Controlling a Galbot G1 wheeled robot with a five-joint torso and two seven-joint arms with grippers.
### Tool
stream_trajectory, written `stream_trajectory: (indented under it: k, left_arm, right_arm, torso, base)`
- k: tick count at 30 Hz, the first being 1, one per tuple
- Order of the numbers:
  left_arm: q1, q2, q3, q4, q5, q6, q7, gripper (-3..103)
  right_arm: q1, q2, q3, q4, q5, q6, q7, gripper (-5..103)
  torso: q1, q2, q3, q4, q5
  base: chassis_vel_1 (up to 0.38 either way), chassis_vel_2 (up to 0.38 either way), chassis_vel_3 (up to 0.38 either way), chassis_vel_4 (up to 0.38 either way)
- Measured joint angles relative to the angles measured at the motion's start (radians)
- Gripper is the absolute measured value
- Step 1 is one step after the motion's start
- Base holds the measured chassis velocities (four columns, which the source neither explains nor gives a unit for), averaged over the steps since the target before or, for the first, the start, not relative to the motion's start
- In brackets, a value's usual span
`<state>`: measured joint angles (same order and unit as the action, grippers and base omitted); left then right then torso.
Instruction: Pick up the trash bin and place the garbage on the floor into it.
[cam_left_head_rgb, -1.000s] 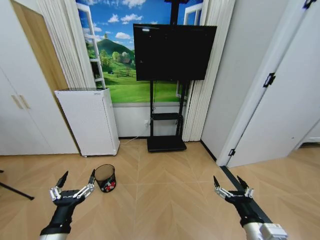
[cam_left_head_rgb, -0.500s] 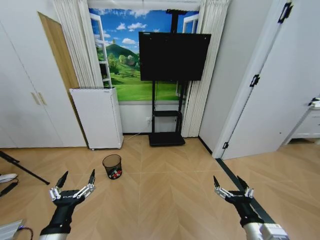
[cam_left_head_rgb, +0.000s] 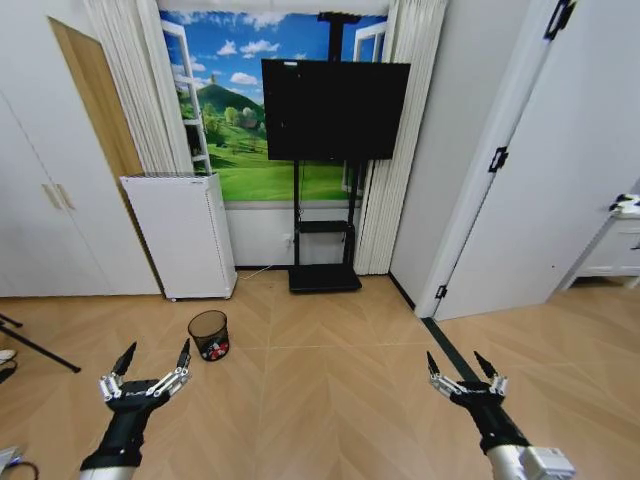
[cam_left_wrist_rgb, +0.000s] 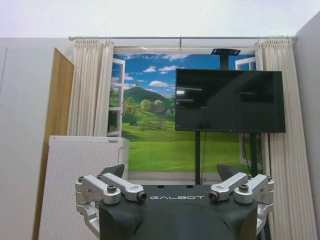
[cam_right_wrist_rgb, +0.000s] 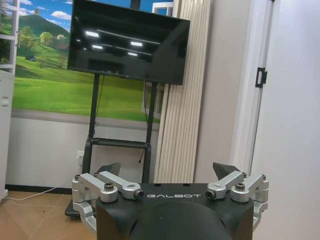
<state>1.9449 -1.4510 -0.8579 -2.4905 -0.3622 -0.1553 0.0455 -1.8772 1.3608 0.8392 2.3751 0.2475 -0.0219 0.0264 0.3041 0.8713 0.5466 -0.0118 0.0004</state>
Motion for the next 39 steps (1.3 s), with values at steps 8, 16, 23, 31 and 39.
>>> stream_trajectory:
  k: [8, 16, 23, 31, 39]
  left_arm:
    - [0.0, 0.0, 0.0, 0.0, 0.0, 0.0, 0.001, 100]
    - [0.0, 0.0, 0.0, 0.0, 0.0, 0.0, 0.001, 100]
    - [0.0, 0.0, 0.0, 0.0, 0.0, 0.0, 0.001, 100]
    - [0.0, 0.0, 0.0, 0.0, 0.0, 0.0, 0.0, 100]
    - [0.0, 0.0, -0.001, 0.0, 0.0, 0.0, 0.0, 100]
  right_arm:
    - [0.0, 0.0, 0.0, 0.0, 0.0, 0.0, 0.0, 100]
    - [0.0, 0.0, 0.0, 0.0, 0.0, 0.0, 0.0, 100]
    - [0.0, 0.0, 0.0, 0.0, 0.0, 0.0, 0.0, 100]
    - [0.0, 0.0, 0.0, 0.0, 0.0, 0.0, 0.0, 100]
    - [0.0, 0.0, 0.0, 0.0, 0.0, 0.0, 0.0, 100]
  torso:
    - [0.0, 0.0, 0.0, 0.0007, -0.0005]
    - [0.0, 0.0, 0.0, 0.0005, -0.0005]
    - [0.0, 0.0, 0.0, 0.0007, -0.0002]
    - [0.0, 0.0, 0.0, 0.0009, -0.0006]
    - [0.0, 0.0, 0.0, 0.0005, 0.0]
  base:
    - [-0.05, -0.053, 0.053, 0.046]
    - [0.114, 0.123, -0.11, -0.119]
    - [0.179, 0.162, -0.176, -0.165]
    - [0.261, 0.276, -0.285, -0.265]
    - [0.356, 0.356, -0.362, -0.355]
